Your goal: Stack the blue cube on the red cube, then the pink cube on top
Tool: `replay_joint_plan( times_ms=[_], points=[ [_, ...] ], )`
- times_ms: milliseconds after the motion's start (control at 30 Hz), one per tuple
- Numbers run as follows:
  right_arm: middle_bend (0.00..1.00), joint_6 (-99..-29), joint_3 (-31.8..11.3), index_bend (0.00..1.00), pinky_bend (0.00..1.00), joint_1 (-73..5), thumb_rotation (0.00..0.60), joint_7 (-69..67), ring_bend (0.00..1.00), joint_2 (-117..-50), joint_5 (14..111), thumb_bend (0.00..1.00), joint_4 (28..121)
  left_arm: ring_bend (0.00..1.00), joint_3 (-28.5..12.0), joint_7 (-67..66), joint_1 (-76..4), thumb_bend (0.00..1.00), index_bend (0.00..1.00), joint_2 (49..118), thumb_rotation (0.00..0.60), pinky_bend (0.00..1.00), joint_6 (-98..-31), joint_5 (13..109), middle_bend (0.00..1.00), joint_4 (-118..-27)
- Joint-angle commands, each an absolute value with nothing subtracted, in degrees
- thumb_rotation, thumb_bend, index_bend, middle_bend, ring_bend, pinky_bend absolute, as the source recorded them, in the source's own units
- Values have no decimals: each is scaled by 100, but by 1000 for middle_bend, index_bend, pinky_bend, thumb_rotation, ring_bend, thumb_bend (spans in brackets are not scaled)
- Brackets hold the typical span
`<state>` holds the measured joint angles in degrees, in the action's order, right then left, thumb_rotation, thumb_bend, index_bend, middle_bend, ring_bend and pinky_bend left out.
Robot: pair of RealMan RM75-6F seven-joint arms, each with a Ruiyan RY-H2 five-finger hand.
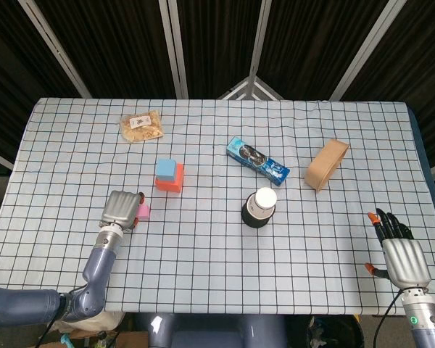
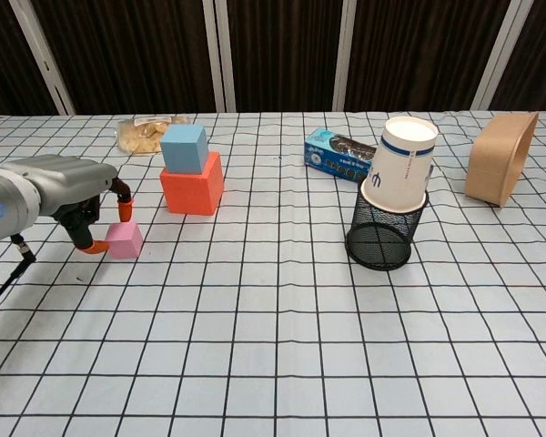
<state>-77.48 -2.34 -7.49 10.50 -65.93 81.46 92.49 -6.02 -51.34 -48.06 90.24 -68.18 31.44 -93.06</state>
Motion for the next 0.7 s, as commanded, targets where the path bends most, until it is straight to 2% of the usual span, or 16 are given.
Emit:
replay_joint_plan(
  times_ms=[33, 700],
  points=[
    [0, -7750, -235, 0, 172, -749, 600, 1039, 0, -6593, 8151, 108, 9245, 823, -608, -5135, -4804, 354, 365, 9040, 600, 854, -6819, 3138, 949, -9298],
    [0, -7704, -238, 0, 172, -777, 600, 1034, 0, -6625, 8139, 108, 9198, 826, -623, -5149, -4772, 376, 409, 9060, 600, 860, -6830, 3231, 954, -9268]
  ],
)
